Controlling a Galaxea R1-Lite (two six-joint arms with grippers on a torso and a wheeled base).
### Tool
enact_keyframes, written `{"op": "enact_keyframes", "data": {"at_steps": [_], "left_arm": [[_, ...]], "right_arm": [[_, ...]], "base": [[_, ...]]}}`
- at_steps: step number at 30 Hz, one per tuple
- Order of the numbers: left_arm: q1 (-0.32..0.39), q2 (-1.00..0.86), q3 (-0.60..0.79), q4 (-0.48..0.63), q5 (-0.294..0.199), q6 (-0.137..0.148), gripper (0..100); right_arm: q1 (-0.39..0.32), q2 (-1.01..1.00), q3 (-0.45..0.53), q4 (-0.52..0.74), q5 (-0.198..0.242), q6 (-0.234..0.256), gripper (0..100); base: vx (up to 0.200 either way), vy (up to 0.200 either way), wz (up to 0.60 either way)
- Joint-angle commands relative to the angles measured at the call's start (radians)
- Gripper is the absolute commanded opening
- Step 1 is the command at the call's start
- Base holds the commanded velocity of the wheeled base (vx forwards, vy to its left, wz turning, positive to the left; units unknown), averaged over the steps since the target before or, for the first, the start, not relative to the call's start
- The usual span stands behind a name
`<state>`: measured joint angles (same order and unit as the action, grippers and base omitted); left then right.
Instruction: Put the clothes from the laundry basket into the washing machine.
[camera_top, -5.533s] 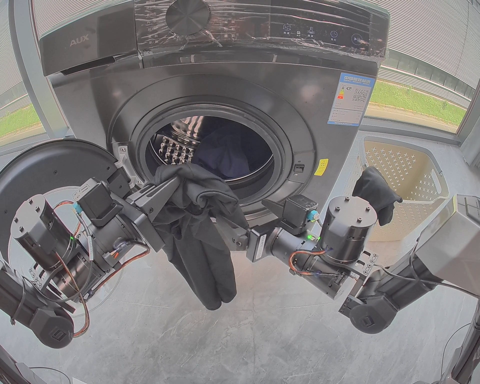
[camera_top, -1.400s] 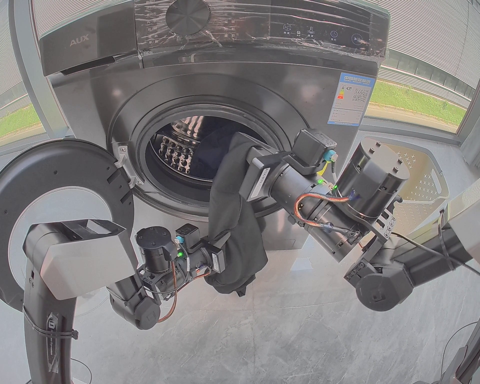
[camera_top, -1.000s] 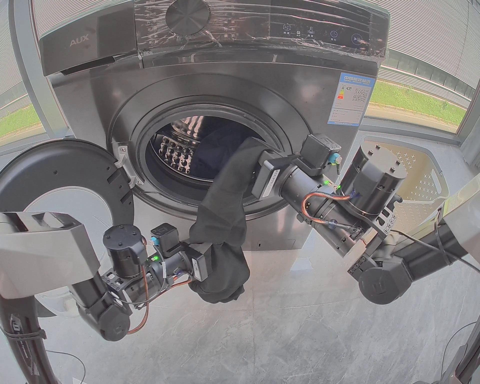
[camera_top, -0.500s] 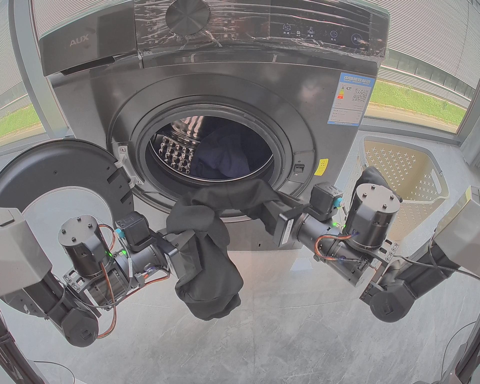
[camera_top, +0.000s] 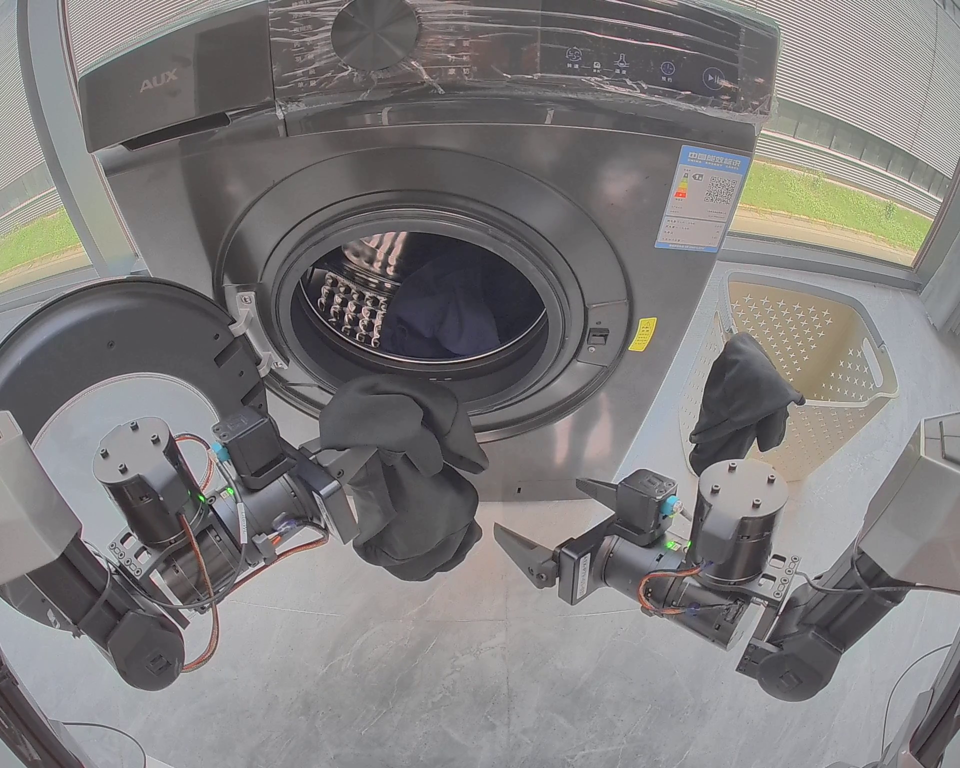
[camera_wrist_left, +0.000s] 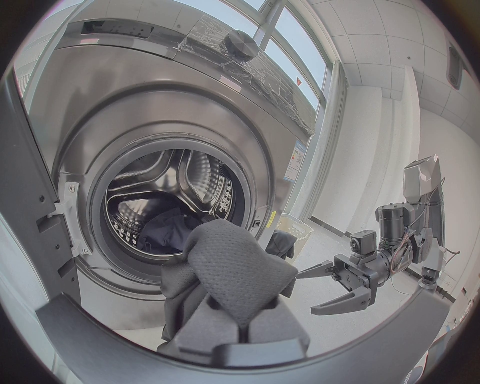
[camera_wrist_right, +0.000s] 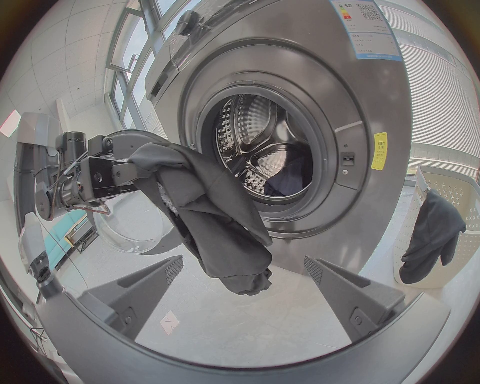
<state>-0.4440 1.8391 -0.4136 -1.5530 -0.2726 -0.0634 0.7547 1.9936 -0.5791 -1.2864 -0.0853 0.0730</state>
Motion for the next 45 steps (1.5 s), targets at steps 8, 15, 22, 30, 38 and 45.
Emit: {"op": "enact_keyframes", "data": {"at_steps": [8,15,22,30,38,45], "left_arm": [[-0.005,-0.001,-0.001,-0.002,-0.010,-0.001,0],[-0.010,-0.011,0.007,-0.002,-0.010,-0.001,0],[-0.010,-0.023,0.010,-0.002,-0.010,-0.001,0],[-0.012,-0.028,0.015,-0.002,-0.013,-0.001,0],[-0.012,-0.026,0.019,-0.002,-0.024,-0.001,0],[-0.007,-0.015,0.030,-0.002,-0.024,0.002,0]], "right_arm": [[0.034,0.059,-0.133,-0.001,0.010,-0.004,100],[0.022,0.140,-0.202,0.006,0.025,-0.022,100],[-0.038,0.218,-0.297,0.010,0.030,-0.036,100],[-0.092,0.283,-0.392,0.009,0.036,-0.045,100],[-0.081,0.307,-0.453,0.009,0.035,-0.044,100],[-0.064,0.289,-0.501,0.004,0.036,-0.042,100]], "base": [[0.000,0.000,0.00],[0.000,0.000,0.00],[0.000,0.000,0.00],[0.000,0.000,0.00],[0.000,0.000,0.00],[0.000,0.000,0.00]]}}
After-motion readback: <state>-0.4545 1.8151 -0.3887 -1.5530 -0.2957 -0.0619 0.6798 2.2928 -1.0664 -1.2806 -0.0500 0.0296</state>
